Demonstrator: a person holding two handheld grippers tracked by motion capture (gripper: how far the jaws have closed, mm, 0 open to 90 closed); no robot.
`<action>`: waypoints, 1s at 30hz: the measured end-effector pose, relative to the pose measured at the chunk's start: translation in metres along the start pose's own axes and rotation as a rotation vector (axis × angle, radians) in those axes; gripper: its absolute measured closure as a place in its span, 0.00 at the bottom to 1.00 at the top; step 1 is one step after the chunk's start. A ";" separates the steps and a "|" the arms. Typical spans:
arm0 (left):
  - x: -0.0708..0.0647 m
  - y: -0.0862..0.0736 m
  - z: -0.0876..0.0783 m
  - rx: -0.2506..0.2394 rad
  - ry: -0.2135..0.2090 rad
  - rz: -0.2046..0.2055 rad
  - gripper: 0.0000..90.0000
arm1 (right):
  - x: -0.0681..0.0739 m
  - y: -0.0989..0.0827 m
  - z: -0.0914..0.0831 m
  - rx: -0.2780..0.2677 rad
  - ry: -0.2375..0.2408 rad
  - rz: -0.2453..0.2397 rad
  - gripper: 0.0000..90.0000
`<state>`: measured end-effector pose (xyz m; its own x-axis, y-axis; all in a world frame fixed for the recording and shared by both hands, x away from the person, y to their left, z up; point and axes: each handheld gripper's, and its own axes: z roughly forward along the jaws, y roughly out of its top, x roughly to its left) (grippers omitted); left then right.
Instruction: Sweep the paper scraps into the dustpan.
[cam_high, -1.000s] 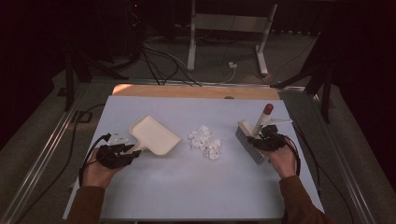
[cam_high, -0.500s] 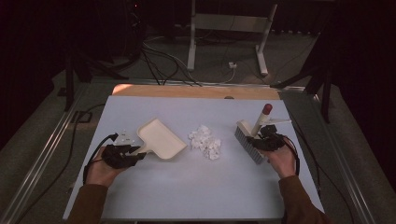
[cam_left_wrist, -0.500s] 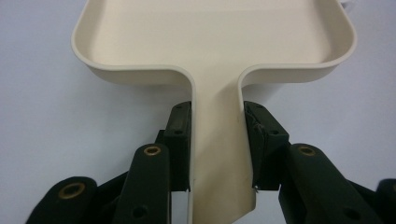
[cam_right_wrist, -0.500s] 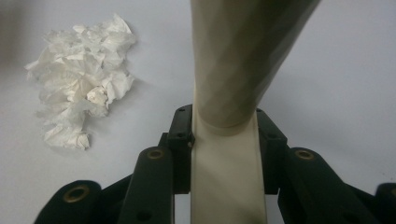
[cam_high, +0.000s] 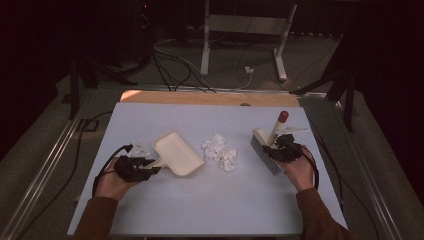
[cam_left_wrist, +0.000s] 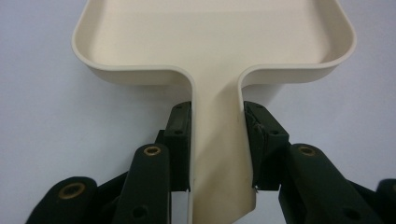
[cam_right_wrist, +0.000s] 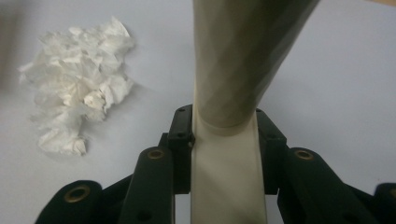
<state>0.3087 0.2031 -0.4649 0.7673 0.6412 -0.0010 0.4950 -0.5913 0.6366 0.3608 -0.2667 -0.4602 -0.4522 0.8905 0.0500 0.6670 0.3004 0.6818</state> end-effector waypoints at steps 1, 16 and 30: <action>-0.001 0.000 0.001 0.007 -0.001 0.008 0.74 | 0.001 0.001 0.000 -0.007 0.002 -0.005 0.75; -0.009 0.009 0.019 0.053 -0.042 0.061 0.74 | 0.017 0.045 0.020 -0.060 0.051 -0.006 0.75; -0.012 0.016 0.028 0.071 -0.068 0.106 0.74 | 0.036 0.057 0.045 -0.036 0.071 -0.002 0.75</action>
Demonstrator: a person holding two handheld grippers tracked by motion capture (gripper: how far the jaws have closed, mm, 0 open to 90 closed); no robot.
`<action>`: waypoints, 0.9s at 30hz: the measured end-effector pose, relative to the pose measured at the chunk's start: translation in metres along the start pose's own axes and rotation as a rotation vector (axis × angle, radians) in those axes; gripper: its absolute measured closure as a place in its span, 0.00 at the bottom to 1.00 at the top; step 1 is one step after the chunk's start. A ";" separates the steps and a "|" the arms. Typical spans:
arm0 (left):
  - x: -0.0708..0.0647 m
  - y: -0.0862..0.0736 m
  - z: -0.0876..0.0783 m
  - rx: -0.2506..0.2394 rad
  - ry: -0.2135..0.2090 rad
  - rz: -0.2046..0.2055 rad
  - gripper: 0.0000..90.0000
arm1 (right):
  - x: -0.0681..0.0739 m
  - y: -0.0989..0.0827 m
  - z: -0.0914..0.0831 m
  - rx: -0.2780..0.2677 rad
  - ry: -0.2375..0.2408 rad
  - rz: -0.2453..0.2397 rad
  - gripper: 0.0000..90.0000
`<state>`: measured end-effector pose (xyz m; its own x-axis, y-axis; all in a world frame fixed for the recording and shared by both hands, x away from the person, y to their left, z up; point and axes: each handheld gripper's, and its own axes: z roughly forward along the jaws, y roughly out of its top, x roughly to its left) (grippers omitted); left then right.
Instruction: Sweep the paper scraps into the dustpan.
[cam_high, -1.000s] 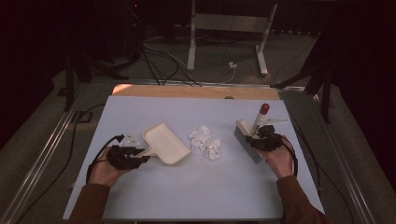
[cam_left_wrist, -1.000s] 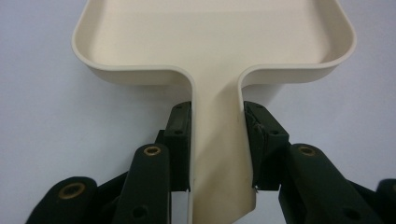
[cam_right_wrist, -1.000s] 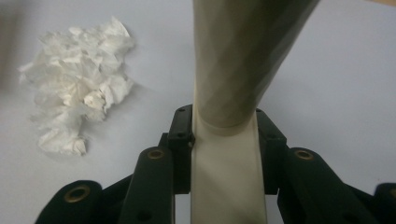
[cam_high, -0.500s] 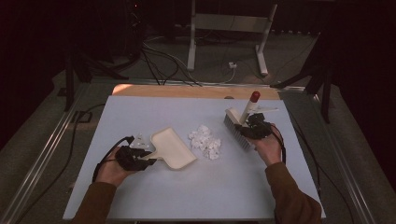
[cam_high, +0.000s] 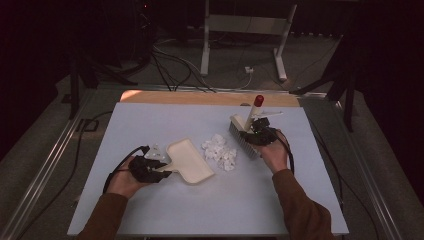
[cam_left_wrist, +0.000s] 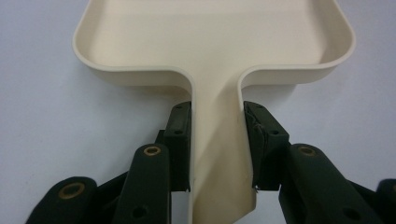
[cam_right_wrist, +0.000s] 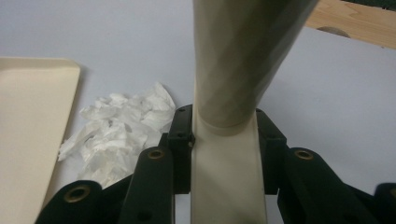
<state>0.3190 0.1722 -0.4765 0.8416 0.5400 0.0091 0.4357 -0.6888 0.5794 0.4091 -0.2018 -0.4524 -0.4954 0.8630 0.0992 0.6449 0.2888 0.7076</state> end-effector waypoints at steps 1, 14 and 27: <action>0.000 0.000 0.001 -0.001 -0.003 0.000 0.74 | 0.000 0.000 0.001 0.001 -0.001 0.003 0.75; 0.000 0.006 0.009 0.006 -0.028 0.020 0.74 | 0.008 0.001 0.012 0.023 -0.033 0.000 0.75; 0.000 0.007 0.012 0.008 -0.035 0.022 0.74 | 0.026 0.002 0.022 0.033 -0.014 -0.031 0.75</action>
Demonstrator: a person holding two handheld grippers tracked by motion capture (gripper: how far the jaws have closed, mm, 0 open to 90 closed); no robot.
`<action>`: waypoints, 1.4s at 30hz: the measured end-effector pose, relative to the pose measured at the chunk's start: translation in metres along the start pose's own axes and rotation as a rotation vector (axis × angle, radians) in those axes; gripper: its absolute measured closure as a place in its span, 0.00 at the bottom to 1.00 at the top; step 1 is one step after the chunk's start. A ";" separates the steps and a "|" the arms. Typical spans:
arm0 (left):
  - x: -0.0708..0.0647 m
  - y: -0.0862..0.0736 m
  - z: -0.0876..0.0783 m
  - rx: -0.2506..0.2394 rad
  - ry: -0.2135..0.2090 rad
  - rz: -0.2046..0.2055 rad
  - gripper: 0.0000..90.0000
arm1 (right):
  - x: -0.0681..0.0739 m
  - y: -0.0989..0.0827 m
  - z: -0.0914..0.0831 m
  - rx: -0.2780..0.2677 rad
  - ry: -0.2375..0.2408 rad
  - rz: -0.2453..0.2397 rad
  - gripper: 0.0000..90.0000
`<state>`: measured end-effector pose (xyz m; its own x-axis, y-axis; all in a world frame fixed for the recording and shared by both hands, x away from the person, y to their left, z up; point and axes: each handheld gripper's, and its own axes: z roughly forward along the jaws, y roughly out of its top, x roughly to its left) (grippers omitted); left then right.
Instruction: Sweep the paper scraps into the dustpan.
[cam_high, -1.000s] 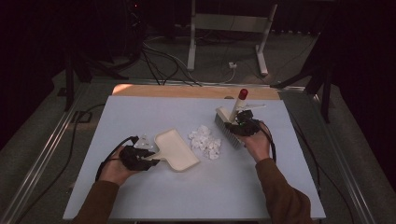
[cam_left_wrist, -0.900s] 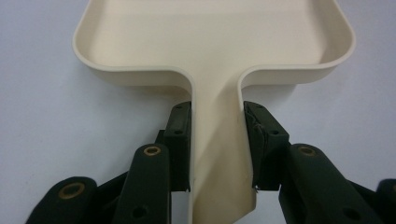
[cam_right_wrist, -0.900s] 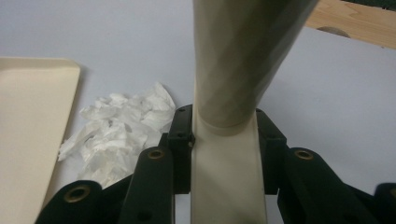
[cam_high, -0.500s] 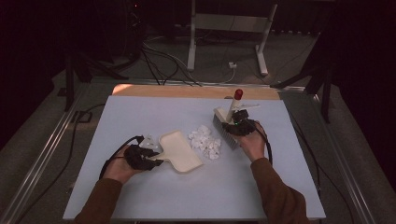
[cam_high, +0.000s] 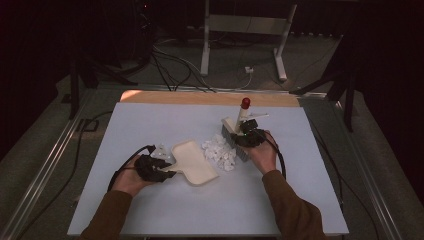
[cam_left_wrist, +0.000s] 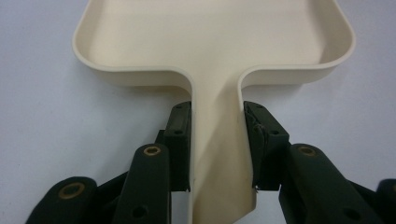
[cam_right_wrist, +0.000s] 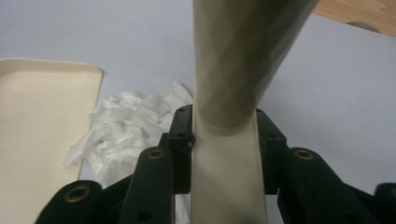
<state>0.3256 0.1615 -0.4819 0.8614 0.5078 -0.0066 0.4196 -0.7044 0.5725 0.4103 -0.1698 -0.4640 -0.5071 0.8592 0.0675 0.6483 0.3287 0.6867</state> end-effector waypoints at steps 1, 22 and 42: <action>0.000 0.000 0.000 0.000 0.000 0.000 0.74 | 0.002 0.000 0.000 0.000 0.000 -0.003 0.75; 0.000 0.005 0.004 0.004 -0.008 0.000 0.74 | 0.027 0.000 0.001 0.017 -0.005 -0.038 0.75; -0.002 0.011 0.008 0.008 -0.010 0.003 0.74 | 0.047 0.000 0.002 0.020 0.036 -0.047 0.75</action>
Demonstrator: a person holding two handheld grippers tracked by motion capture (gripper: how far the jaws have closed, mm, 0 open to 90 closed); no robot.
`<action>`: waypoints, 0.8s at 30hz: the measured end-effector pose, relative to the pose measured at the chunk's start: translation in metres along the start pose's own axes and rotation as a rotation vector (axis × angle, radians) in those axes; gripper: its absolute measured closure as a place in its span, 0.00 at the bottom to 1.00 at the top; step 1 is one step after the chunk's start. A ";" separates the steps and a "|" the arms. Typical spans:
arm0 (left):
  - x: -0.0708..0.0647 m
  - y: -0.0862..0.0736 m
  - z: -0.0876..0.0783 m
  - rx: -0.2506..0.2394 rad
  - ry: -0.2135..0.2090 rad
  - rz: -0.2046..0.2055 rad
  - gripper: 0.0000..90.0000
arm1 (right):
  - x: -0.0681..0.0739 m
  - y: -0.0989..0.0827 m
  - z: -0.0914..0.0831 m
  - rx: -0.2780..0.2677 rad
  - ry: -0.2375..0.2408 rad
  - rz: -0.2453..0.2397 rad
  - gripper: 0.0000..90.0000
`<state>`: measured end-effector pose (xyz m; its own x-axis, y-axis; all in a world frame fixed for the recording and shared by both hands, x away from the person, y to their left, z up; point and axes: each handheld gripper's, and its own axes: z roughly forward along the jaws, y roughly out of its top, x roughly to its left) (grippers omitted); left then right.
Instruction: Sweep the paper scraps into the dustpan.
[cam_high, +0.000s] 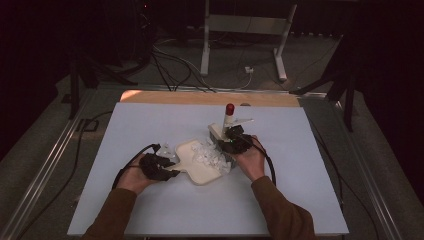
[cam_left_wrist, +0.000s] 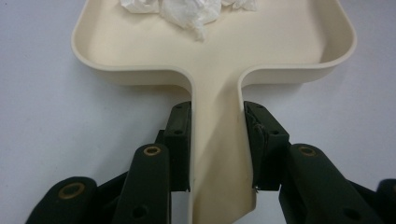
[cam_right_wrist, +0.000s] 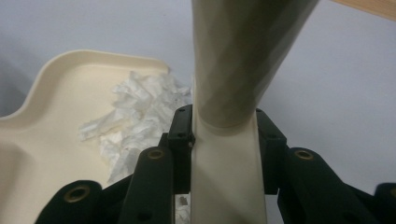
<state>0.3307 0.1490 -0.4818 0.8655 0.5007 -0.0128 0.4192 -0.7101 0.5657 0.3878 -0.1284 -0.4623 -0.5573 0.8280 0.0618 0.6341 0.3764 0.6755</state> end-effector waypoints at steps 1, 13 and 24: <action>0.000 0.000 0.000 0.001 0.000 0.000 0.74 | 0.001 0.000 0.000 0.000 0.003 -0.001 0.75; 0.000 0.001 0.001 0.002 0.001 0.001 0.74 | 0.009 0.001 0.002 0.004 0.015 -0.009 0.75; -0.001 0.001 0.001 0.004 0.002 0.001 0.74 | 0.014 0.002 0.002 0.005 0.023 -0.010 0.75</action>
<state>0.3310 0.1472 -0.4818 0.8655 0.5008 -0.0106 0.4193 -0.7129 0.5621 0.3822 -0.1148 -0.4620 -0.5761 0.8142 0.0721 0.6311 0.3870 0.6723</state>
